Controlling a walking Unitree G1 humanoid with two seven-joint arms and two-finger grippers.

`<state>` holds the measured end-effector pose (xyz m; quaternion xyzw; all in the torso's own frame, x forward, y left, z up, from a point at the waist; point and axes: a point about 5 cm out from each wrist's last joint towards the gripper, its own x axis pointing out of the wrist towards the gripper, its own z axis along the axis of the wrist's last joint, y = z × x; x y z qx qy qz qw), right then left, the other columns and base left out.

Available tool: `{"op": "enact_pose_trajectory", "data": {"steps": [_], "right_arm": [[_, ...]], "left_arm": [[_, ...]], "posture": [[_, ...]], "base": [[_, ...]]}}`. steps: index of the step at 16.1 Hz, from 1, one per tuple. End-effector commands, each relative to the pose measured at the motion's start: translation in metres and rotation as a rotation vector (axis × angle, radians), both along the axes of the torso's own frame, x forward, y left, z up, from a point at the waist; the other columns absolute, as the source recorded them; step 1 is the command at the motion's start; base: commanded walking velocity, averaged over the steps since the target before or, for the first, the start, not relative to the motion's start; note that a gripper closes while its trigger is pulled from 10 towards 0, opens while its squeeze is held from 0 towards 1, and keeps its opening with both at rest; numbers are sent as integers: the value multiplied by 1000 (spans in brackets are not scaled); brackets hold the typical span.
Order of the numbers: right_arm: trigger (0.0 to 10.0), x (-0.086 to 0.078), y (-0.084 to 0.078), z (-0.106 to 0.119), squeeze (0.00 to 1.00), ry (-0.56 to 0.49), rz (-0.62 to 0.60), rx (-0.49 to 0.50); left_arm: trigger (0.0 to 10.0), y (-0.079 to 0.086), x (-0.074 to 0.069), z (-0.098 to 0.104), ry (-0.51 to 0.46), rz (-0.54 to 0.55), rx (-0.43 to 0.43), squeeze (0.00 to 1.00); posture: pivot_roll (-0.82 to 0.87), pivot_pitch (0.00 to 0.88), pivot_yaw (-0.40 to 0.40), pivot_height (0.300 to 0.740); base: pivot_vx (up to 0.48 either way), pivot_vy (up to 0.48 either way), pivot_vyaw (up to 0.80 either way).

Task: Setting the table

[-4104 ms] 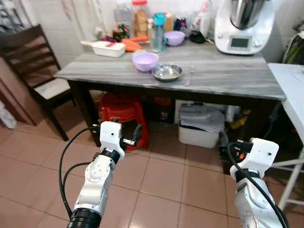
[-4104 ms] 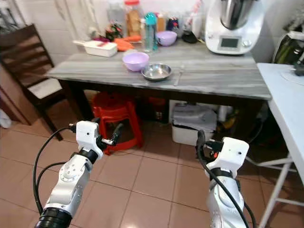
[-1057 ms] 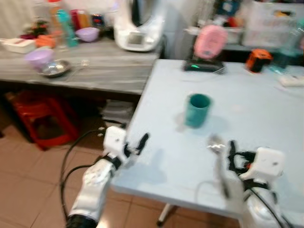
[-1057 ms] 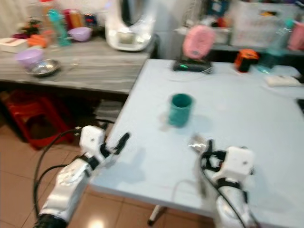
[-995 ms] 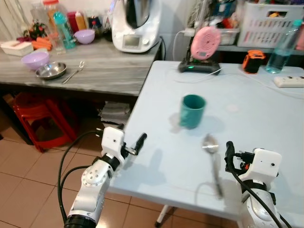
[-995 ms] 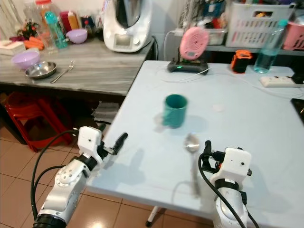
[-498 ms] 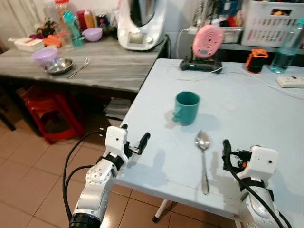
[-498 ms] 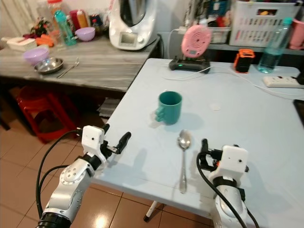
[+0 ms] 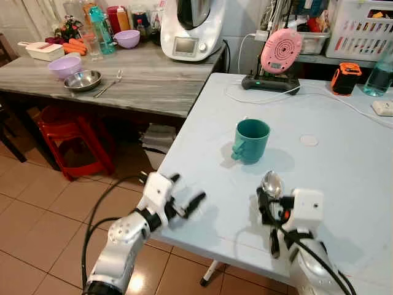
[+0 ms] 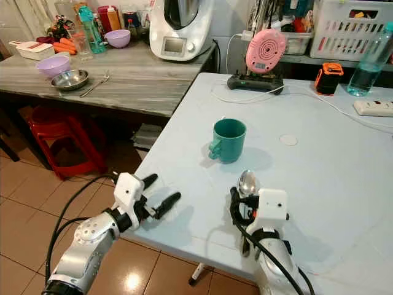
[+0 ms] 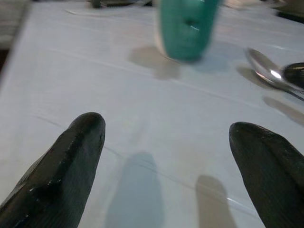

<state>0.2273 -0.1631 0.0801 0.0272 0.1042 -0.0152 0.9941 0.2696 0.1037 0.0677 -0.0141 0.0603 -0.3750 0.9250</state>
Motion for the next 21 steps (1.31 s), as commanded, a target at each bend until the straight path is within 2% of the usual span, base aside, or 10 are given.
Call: {"op": "enact_pose_trajectory", "data": {"steps": [1,4,7,13,14,15,16,17,21], "right_arm": [[10000,-4,0,-6,0,41,15,-2],[10000,-11,2,-10,0,85,51,7],[10000,-11,9,-14,0,118,87,14],[10000,6,23,-16,0,174,158,-12],[9686,8,26,-17,0,194,164,-14],[4392,10,26,-18,0,205,161,-14],[353,11,28,-19,0,207,167,-12],[0,14,31,-17,0,209,170,-9],[0,19,42,-19,0,257,237,5]], "left_arm": [[10000,2,0,5,-6,-41,0,0],[10000,2,-1,7,5,-91,-13,0],[10000,2,-2,8,3,-142,1,0],[10000,-1,-2,9,-2,-178,15,0],[10000,-2,-3,9,-2,-190,16,0],[10000,-4,-3,8,-2,-195,17,0],[10000,-4,-3,8,-1,-195,15,0],[10000,-5,-5,7,2,-208,13,0],[10000,-8,-5,8,-1,-243,16,0]], "posture": [[-129,0,68,740],[-130,0,76,740],[-134,0,88,740],[-138,0,95,740],[-137,0,92,740],[-136,0,90,740],[-136,0,90,740],[-136,0,90,740],[-141,0,98,740]], "base": [[0,0,0],[0,0,0],[0,0,0],[0,0,0],[0,0,0],[0,0,0],[0,0,0],[0,0,0],[0,0,0]]}}
